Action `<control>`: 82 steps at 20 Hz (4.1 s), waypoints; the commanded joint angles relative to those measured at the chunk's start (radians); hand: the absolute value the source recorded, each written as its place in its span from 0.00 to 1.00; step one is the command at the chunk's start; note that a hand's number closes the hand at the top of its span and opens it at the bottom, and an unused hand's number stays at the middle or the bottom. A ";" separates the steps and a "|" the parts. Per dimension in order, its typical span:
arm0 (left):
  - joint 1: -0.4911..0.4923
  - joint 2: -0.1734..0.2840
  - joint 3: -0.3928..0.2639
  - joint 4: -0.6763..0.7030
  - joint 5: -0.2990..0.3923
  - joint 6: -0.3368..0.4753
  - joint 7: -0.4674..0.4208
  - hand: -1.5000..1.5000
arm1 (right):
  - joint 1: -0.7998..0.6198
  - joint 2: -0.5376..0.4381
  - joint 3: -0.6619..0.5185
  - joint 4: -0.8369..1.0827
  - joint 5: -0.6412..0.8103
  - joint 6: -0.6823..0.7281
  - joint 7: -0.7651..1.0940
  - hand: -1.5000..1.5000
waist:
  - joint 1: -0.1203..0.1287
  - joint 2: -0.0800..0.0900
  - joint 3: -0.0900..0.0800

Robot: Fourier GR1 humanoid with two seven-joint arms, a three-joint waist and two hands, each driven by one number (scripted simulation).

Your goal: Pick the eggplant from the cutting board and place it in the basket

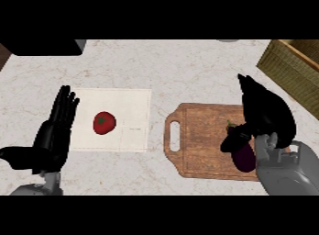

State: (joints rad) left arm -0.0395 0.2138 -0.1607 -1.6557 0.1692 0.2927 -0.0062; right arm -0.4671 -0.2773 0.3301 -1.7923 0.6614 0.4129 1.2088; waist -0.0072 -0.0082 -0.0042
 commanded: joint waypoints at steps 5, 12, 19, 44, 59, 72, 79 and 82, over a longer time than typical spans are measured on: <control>0.042 0.002 0.007 -0.032 0.000 -0.006 -0.003 0.50 | 0.049 0.070 0.004 -0.046 0.038 0.145 0.266 0.00 | 0.000 0.001 0.002; -0.009 -0.001 0.026 0.016 -0.003 -0.033 -0.019 0.50 | 0.114 0.162 0.033 -0.064 0.143 0.108 0.217 0.00 | 0.001 0.004 0.003; 0.051 -0.044 -0.015 -0.002 -0.034 -0.028 -0.060 0.50 | 0.110 0.153 -0.035 0.024 0.248 0.112 0.108 0.00 | 0.012 0.007 0.003; -0.022 -0.053 0.093 0.066 -0.032 -0.088 -0.022 0.50 | 0.254 0.265 -0.146 0.156 0.423 0.049 -0.146 0.00 | 0.006 0.009 0.004; 0.024 -0.097 0.067 -0.066 -0.098 -0.096 0.070 0.50 | 0.333 0.277 -0.131 0.206 0.476 -0.057 -0.199 0.00 | 0.008 0.008 0.004; 0.034 -0.115 0.110 -0.010 -0.092 -0.144 0.004 0.50 | 0.270 0.258 -0.135 0.315 0.472 0.034 -0.304 1.00 | 0.010 0.008 0.004; 0.001 -0.118 0.086 -0.030 -0.095 -0.161 0.024 0.50 | -0.051 0.249 -0.371 0.621 0.469 -0.109 -0.282 1.00 | 0.060 0.028 0.006; -0.011 -0.125 0.070 -0.013 -0.113 -0.159 0.003 0.50 | -0.165 0.226 -0.492 0.657 0.469 -0.163 -0.174 1.00 | 0.102 0.052 0.008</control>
State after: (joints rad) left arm -0.0364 0.0936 -0.0731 -1.6684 0.0666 0.1375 0.0004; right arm -0.4805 -0.0396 -0.0255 -1.2514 1.1341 0.3362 0.9356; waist 0.0517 0.0206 -0.0012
